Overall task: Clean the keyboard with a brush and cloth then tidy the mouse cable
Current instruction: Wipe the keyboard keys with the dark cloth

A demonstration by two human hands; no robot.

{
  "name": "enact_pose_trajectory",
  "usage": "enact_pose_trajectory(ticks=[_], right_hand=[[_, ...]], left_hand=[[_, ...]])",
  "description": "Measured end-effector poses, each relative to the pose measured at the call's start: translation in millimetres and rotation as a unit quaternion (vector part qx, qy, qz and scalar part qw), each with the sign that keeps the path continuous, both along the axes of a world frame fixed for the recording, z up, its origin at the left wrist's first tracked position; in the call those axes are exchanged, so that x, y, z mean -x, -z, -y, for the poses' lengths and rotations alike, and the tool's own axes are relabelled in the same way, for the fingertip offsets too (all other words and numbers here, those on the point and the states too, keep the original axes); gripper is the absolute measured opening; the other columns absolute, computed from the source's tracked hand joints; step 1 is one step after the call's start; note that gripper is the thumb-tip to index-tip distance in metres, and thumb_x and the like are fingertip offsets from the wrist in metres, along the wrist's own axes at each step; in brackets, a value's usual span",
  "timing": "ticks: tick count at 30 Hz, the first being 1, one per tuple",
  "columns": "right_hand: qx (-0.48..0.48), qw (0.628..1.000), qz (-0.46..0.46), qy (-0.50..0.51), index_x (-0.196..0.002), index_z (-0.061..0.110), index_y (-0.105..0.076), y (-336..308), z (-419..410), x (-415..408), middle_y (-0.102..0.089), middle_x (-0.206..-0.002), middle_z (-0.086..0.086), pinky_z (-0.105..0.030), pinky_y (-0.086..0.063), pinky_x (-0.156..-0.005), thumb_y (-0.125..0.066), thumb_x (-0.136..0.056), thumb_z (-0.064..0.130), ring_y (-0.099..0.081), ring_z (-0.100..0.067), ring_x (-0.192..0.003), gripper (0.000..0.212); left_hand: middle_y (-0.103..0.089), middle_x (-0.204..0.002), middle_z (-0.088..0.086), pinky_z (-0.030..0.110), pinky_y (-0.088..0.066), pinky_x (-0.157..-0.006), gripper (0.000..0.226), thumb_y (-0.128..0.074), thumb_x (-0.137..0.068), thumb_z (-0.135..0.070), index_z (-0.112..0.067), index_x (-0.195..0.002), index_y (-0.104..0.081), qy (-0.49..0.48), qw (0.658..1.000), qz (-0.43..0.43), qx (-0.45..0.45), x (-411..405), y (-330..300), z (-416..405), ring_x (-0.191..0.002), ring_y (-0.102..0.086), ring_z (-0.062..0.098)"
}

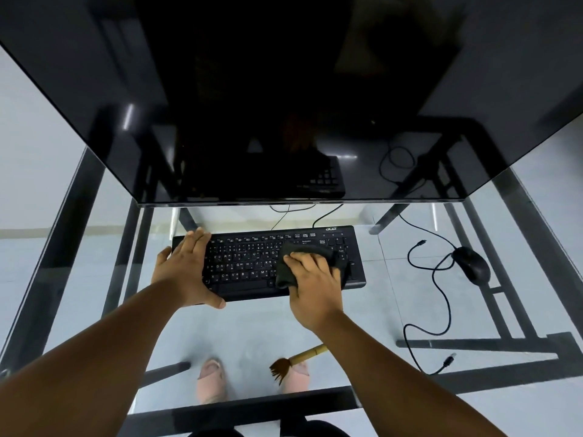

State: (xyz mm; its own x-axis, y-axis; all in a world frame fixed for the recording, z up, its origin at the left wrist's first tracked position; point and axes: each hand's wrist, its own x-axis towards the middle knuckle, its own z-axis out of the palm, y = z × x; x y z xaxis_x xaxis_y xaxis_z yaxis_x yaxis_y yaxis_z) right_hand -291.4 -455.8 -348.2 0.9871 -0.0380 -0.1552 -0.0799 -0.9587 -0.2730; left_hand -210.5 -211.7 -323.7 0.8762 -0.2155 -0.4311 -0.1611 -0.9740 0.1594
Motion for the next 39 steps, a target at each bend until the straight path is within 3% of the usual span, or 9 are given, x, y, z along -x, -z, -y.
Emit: enact_pose_trajectory(ticks=[9,14,17,21,23,25,32,36,39], right_hand=[[-0.021,0.995,-0.014,-0.095,-0.149,0.037,-0.03,-1,29,4,-0.032,-0.151,0.018,-0.038,-0.034,-0.101,-0.053,-0.086,0.039,-0.029,-0.013,-0.134,0.067],[-0.275,0.961,0.007,0.013,-0.144,0.025,-0.044,-10,59,-3,-0.043,-0.144,0.007,-0.033,-0.032,-0.113,-0.058,-0.077,0.02,-0.039,-0.013,-0.132,0.069],[-0.179,0.978,0.053,0.089,-0.137,0.025,-0.051,-15,68,-24,-0.052,-0.13,0.003,-0.037,-0.037,-0.106,-0.06,-0.088,0.028,-0.046,-0.02,-0.122,0.05],[-0.026,0.996,-0.075,0.048,-0.122,0.035,-0.06,-22,73,-49,-0.05,-0.119,0.01,-0.039,-0.035,-0.099,-0.058,-0.084,0.056,-0.038,-0.015,-0.123,0.043],[-0.011,0.996,-0.09,0.024,-0.109,0.037,-0.063,-25,72,-55,-0.049,-0.108,0.013,-0.036,-0.033,-0.093,-0.062,-0.08,0.057,-0.039,-0.015,-0.119,0.036],[-0.01,0.996,-0.093,0.012,-0.1,0.035,-0.062,-27,72,-59,-0.049,-0.102,0.013,-0.033,-0.032,-0.089,-0.066,-0.079,0.051,-0.041,-0.015,-0.116,0.027],[-0.199,0.965,-0.156,0.075,-0.093,0.027,-0.057,-27,80,-49,-0.057,-0.093,0.006,-0.026,-0.044,-0.073,-0.074,-0.082,0.026,-0.057,-0.013,-0.086,0.02],[-0.344,0.912,-0.196,0.112,-0.103,0.025,-0.065,-29,91,-41,-0.068,-0.096,0.0,-0.031,-0.054,-0.083,-0.075,-0.08,0.011,-0.067,-0.018,-0.089,0.029],[-0.41,0.878,-0.22,0.114,-0.104,0.02,-0.069,-33,103,-35,-0.072,-0.099,-0.007,-0.033,-0.056,-0.083,-0.075,-0.079,0.006,-0.07,-0.023,-0.092,0.029]], left_hand=[[0.014,-0.162,-0.008,0.044,-0.002,-0.12,0.146,-0.079,-0.047,-0.07,-0.023,-0.154,0.01,0.011,1.0,0.006,-0.005,1,8,-4,-0.149,0.01,0.011],[-0.001,-0.163,-0.009,0.042,-0.004,-0.119,0.129,-0.076,-0.052,-0.069,-0.028,-0.155,-0.008,0.015,0.996,0.057,0.06,12,18,-11,-0.149,-0.003,0.011],[-0.034,-0.152,-0.009,0.044,-0.024,-0.112,0.094,-0.062,-0.061,-0.072,-0.032,-0.144,-0.039,0.005,0.986,0.129,0.105,27,22,-8,-0.138,-0.035,0.018],[-0.063,-0.093,-0.011,0.038,-0.05,-0.078,0.038,-0.051,-0.077,-0.056,-0.029,-0.096,-0.071,-0.043,0.955,0.213,0.204,43,24,18,-0.082,-0.063,0.015],[-0.062,-0.076,-0.013,0.034,-0.054,-0.067,0.023,-0.058,-0.084,-0.046,-0.027,-0.082,-0.072,-0.088,0.951,0.168,0.244,48,18,37,-0.066,-0.061,0.01],[-0.067,-0.073,-0.009,0.032,-0.054,-0.068,0.021,-0.062,-0.088,-0.042,-0.025,-0.081,-0.071,-0.127,0.956,0.083,0.252,51,12,58,-0.071,-0.064,0.014],[-0.057,-0.052,-0.002,0.03,-0.051,-0.063,0.054,-0.059,-0.082,-0.062,-0.018,-0.052,-0.052,-0.191,0.954,-0.097,0.21,51,4,113,-0.061,-0.063,0.017],[-0.064,-0.059,-0.002,0.028,-0.053,-0.062,0.032,-0.084,-0.069,-0.041,-0.016,-0.062,-0.065,-0.321,0.887,-0.133,0.305,53,7,124,-0.059,-0.06,0.014],[-0.065,-0.065,-0.003,0.025,-0.047,-0.065,0.022,-0.085,-0.067,-0.028,-0.013,-0.067,-0.069,-0.369,0.832,-0.142,0.389,54,1,130,-0.065,-0.058,0.013]])
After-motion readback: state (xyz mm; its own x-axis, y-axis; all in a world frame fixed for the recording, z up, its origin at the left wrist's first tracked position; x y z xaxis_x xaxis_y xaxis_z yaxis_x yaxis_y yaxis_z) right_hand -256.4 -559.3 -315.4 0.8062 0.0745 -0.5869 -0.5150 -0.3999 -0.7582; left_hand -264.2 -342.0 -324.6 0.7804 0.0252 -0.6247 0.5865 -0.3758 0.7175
